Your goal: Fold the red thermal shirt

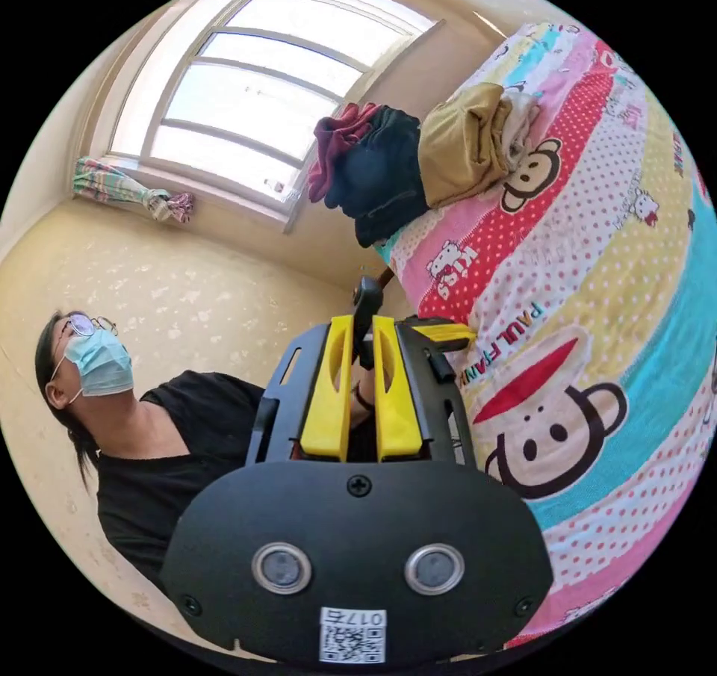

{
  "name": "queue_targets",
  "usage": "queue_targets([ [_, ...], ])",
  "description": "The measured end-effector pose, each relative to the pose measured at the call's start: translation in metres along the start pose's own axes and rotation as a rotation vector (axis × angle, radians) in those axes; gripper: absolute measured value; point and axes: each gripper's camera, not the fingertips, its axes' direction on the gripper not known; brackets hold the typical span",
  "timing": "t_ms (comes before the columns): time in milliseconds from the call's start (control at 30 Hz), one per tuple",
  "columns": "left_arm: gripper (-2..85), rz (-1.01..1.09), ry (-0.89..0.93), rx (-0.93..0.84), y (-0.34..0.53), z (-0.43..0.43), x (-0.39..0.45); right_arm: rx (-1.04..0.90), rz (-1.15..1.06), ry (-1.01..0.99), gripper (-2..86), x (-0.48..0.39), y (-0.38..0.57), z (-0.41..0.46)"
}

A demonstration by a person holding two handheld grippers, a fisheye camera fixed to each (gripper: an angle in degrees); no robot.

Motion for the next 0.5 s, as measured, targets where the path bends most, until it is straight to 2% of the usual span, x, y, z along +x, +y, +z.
queue_targets([
  [100, -0.9, -0.032, 0.114, 0.022, -0.001, 0.008, -0.028, -0.056, -0.127, 0.088, 9.6, -0.057, -0.091, 0.007],
  [200, -0.8, -0.018, 0.154, 0.021, -0.005, 0.016, -0.045, -0.047, -0.233, 0.154, 11.7, -0.110, -0.179, 0.022],
  [333, -0.6, -0.032, 0.223, 0.024, -0.009, 0.028, -0.070, -0.014, -0.277, 0.277, 13.2, -0.153, -0.284, 0.054],
  [400, -0.6, -0.044, 0.280, 0.022, -0.013, 0.036, -0.088, -0.007, -0.273, 0.280, 13.4, -0.161, -0.314, 0.074],
  [500, -0.6, -0.051, 0.346, 0.021, -0.018, 0.046, -0.110, -0.098, -0.253, 0.170, 11.2, -0.168, -0.343, 0.122],
])
